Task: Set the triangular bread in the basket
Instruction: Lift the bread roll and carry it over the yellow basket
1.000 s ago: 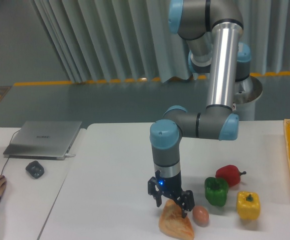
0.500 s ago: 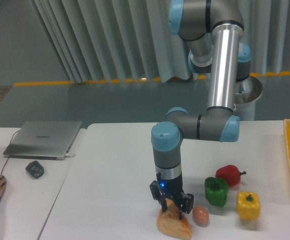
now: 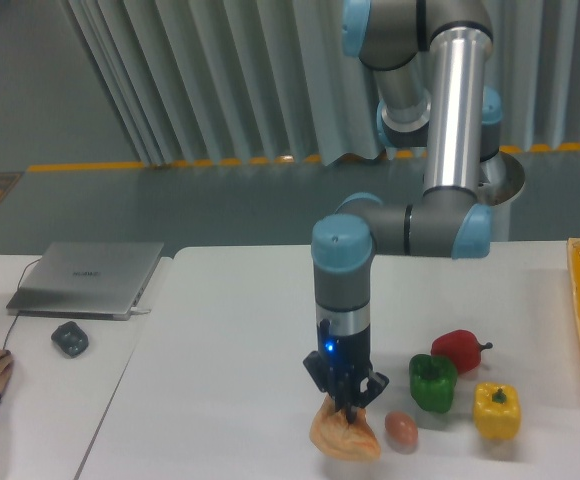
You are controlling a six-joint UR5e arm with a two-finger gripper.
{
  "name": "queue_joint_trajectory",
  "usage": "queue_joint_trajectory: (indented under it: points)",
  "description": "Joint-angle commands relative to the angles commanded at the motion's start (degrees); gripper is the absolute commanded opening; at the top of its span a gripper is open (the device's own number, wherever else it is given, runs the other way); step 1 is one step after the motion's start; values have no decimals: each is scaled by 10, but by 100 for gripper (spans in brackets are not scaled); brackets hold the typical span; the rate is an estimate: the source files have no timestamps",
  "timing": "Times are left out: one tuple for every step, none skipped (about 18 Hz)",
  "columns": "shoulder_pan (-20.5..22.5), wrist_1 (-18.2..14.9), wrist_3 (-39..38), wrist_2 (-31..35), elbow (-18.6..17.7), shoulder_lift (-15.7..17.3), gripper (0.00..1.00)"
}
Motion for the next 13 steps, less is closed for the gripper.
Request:
queue_joint_trajectory:
  points:
    - [5,-3,3,-11,-2,9,15]
    - [11,-5,8,-16,-5,18,15]
    - [12,-13,15,-15,-6,25,15]
    - [17,-30,38,-14,-7,33,15]
    - [23,-52,73,-15,-9,41,15]
    - [25,-74,106,-16,-9,48,15]
    - [36,-103,135,-16,-10,59,15]
    - [44,-119,152,-16,-10,65,15]
    - [48,-136,170,-16,-10,68,15]
    - [50,-153,197,-15,-10,74,15]
    - [57,-173,229,-14,-11,80,15]
    - [69,-194,262,-12,-11,90,15]
    - [76,-218,294,-12,-13,99,15]
